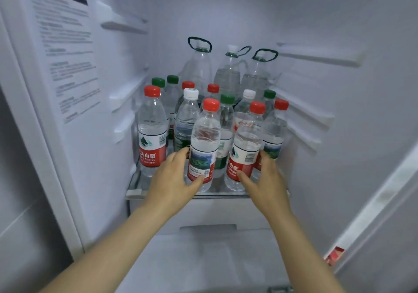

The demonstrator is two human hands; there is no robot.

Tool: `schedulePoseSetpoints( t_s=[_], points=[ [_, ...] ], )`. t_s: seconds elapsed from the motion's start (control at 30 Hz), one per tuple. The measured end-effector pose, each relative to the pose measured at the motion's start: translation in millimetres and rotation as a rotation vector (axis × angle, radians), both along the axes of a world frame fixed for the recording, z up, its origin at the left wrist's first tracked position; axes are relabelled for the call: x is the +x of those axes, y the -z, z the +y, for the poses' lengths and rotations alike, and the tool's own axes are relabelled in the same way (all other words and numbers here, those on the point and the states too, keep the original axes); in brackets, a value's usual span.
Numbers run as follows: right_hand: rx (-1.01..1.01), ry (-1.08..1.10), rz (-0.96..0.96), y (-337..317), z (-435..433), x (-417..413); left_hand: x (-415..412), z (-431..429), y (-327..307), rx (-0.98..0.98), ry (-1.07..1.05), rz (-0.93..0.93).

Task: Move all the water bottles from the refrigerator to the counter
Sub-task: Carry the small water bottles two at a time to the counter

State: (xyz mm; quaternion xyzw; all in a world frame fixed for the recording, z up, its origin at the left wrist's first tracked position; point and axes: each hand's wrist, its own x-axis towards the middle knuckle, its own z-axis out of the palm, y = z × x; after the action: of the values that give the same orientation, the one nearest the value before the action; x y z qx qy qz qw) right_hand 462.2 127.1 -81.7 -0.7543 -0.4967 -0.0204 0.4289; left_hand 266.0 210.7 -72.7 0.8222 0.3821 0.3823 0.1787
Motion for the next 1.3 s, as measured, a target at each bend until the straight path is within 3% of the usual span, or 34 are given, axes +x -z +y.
schedulePoseSetpoints(
  t_s=[0.47,0.67,0.93,1.3],
  points=[
    [0.157,-0.096,0.298,14.0,29.9,5.9,33.2,9.2,15.7,-0.135,-0.138,-0.246],
    [0.207,-0.09,0.362,17.2,29.3,4.8,38.1,12.2,15.9,-0.156,-0.187,-0.256],
    [0.234,-0.073,0.42,17.6,15.7,-5.4,36.8,10.7,18.5,-0.185,-0.154,-0.27],
    [0.291,-0.08,0.46,13.7,-14.8,-16.9,21.0,-29.8,11.2,-0.265,-0.03,-0.446]
  ],
)
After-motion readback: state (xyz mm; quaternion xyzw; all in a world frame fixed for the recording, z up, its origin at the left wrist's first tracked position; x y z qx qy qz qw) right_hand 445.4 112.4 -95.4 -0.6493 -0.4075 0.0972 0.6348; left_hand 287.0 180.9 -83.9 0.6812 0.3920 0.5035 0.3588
